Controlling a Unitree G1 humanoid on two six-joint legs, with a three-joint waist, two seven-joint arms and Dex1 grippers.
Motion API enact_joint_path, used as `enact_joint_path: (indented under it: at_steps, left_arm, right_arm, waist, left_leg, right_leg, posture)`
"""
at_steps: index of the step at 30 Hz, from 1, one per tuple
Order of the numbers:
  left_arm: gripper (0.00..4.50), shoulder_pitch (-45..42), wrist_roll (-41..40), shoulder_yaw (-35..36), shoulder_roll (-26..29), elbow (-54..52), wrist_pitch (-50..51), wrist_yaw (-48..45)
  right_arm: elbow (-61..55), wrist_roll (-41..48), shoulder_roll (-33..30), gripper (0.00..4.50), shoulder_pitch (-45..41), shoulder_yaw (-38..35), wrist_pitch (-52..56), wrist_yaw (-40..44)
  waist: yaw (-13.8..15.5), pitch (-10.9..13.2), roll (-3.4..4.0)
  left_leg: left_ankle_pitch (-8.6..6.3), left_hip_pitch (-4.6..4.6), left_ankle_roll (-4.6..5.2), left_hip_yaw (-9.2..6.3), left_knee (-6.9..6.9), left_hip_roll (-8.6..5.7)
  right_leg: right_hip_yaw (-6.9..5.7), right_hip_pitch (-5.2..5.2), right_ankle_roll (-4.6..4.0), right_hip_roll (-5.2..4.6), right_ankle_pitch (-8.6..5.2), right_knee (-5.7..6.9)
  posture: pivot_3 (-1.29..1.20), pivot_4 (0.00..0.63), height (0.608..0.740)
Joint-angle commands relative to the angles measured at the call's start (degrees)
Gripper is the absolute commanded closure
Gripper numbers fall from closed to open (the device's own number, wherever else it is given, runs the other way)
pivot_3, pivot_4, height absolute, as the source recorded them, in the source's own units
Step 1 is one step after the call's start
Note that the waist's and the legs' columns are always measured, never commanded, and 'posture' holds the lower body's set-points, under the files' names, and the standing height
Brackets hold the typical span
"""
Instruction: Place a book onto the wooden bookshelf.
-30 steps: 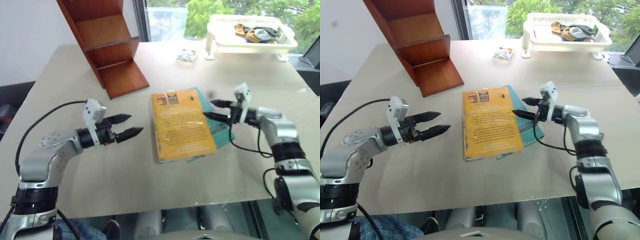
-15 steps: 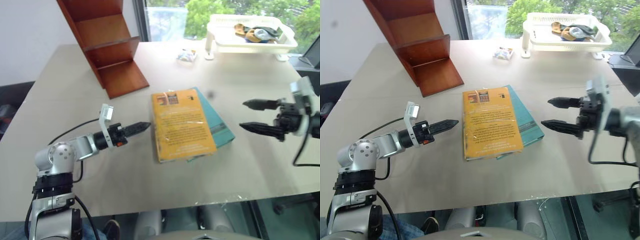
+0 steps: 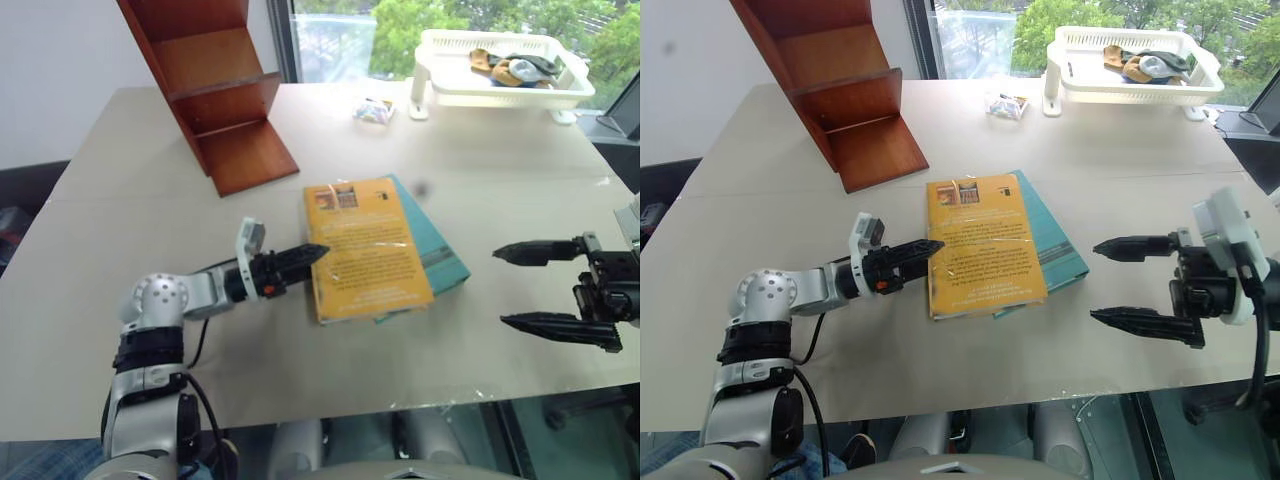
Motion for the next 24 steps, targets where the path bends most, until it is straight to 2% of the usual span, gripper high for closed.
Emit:
enact_joint_path:
  at_steps: [1,4,7,13,15,24]
  left_arm:
    - [0.06,-2.68,1.10,-0.48,-0.09,3.71,-1.66,-3.44]
    - [0.06,-4.00,3.03,-3.16,0.37,6.36,-2.19,-6.84]
    - [0.78,-5.08,4.58,-5.21,1.06,7.91,-2.38,-10.22]
    - [3.59,-7.02,7.58,-7.29,1.70,10.10,-3.67,-14.19]
    - [4.13,-7.17,7.78,-7.12,1.78,10.16,-3.64,-14.82]
    - [4.13,-5.71,4.15,-0.81,2.32,4.40,-0.69,-13.57]
  right_arm:
    - [-1.56,1.93,-0.79,0.00,0.31,-2.80,-0.48,-1.10]
    - [-1.29,2.00,-1.01,0.00,0.35,-2.63,-0.92,-1.42]
    - [-0.93,2.32,-1.21,0.00,0.24,-2.59,-1.11,-1.45]
    - [0.31,1.93,-1.47,0.00,-0.02,-3.41,-1.74,-1.92]
    - [0.66,1.65,-1.53,0.00,0.13,-3.71,-1.93,-2.09]
    - [6.97,4.63,-1.97,0.00,-1.67,-8.77,-1.86,-0.72]
  waist:
    - [-0.02,0.00,0.00]
    - [0.00,0.00,0.00]
    - [-0.01,0.00,-0.01]
    - [0.06,0.00,-0.01]
    - [0.04,0.01,-0.01]
    - [-0.02,0.02,-0.02]
  left_leg:
    - [0.00,0.00,0.00,0.00,0.00,0.00]
    - [0.00,0.00,0.00,0.00,0.00,-0.01]
    - [0.00,-0.01,0.00,-0.01,0.00,-0.01]
    - [0.00,-0.02,0.01,-0.01,0.00,-0.01]
    - [0.00,-0.03,0.01,-0.02,0.00,-0.01]
    - [0.00,-0.04,0.01,-0.02,0.00,-0.01]
  right_leg:
    - [0.00,0.00,0.00,0.00,0.00,0.00]
    - [-0.01,0.00,0.00,0.00,0.00,0.00]
    - [-0.01,0.00,0.00,0.00,0.00,-0.01]
    - [-0.02,0.00,0.00,0.00,0.00,-0.01]
    - [-0.02,0.00,0.00,0.00,0.00,-0.02]
    - [-0.02,-0.01,0.00,-0.01,0.00,-0.02]
  posture:
    - [0.00,0.150,0.740]
    - [0.00,0.150,0.740]
    - [0.00,0.150,0.740]
    - [0.00,0.150,0.740]
    - [0.00,0.150,0.740]
    - [0.00,0.150,0.740]
